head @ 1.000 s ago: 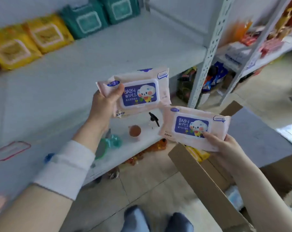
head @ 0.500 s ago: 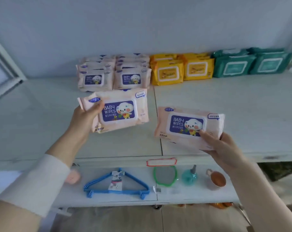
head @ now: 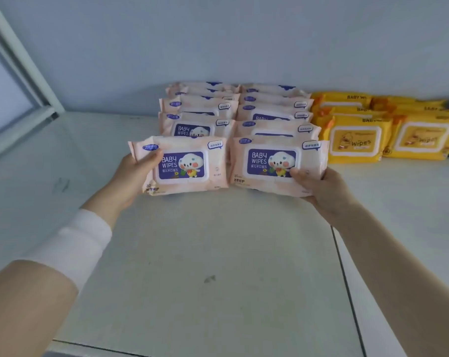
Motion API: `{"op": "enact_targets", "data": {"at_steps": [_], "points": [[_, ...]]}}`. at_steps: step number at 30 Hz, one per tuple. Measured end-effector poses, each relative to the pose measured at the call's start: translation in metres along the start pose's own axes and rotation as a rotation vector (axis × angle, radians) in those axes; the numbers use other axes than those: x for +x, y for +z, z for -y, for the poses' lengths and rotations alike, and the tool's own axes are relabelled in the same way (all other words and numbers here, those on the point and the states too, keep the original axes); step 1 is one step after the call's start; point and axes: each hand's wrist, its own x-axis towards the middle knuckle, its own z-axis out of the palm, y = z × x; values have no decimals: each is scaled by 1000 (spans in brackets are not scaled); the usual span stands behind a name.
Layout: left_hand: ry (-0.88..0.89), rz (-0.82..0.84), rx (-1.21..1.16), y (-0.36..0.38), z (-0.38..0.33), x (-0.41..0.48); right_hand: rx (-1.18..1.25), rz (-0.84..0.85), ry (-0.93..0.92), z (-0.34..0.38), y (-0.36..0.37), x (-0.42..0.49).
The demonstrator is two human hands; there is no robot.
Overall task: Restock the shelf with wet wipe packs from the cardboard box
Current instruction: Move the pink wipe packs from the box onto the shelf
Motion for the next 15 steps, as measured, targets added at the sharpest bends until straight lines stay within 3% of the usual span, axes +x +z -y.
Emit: {"op": "enact_targets", "data": {"at_steps": [4, 9, 12, 15], "points": [[70, -104, 223, 8, 5, 29, -322, -354, -55, -7, 11, 17], [157, -264, 589, 15, 15, 45, -566, -606, -28, -14, 22, 12], [260, -316, 687, 22, 7, 32, -674, -654, -10, -9, 30, -1], [504, -205, 896, 38, -14, 14, -913, -595, -57, 0, 24, -21]]}}
